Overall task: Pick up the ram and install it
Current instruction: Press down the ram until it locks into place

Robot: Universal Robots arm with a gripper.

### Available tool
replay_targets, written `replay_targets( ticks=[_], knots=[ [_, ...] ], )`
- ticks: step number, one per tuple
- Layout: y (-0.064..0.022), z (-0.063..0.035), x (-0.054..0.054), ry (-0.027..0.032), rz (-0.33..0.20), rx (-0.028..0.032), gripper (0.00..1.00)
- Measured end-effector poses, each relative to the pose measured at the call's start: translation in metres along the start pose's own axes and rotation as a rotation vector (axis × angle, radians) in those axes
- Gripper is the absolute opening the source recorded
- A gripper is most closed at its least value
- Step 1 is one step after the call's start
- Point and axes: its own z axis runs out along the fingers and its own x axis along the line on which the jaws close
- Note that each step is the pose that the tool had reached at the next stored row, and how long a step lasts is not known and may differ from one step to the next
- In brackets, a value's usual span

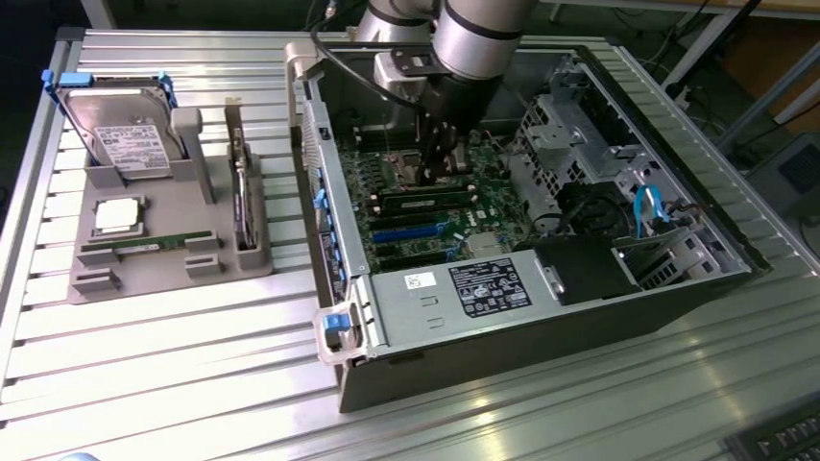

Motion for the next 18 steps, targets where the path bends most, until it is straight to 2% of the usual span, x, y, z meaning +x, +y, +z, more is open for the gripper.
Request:
replay_targets(
  ticks=[10,17,18],
  knots=[
    [-0.0032,0.0002,0.0001,0.0012,0.0,0.0,0.11],
    [-0.0039,0.0069,0.0002,0.0114,0.0,-0.0003,0.11],
    [-0.0042,0.0096,0.0001,0.0153,0.0,-0.0004,0.11]
  ],
)
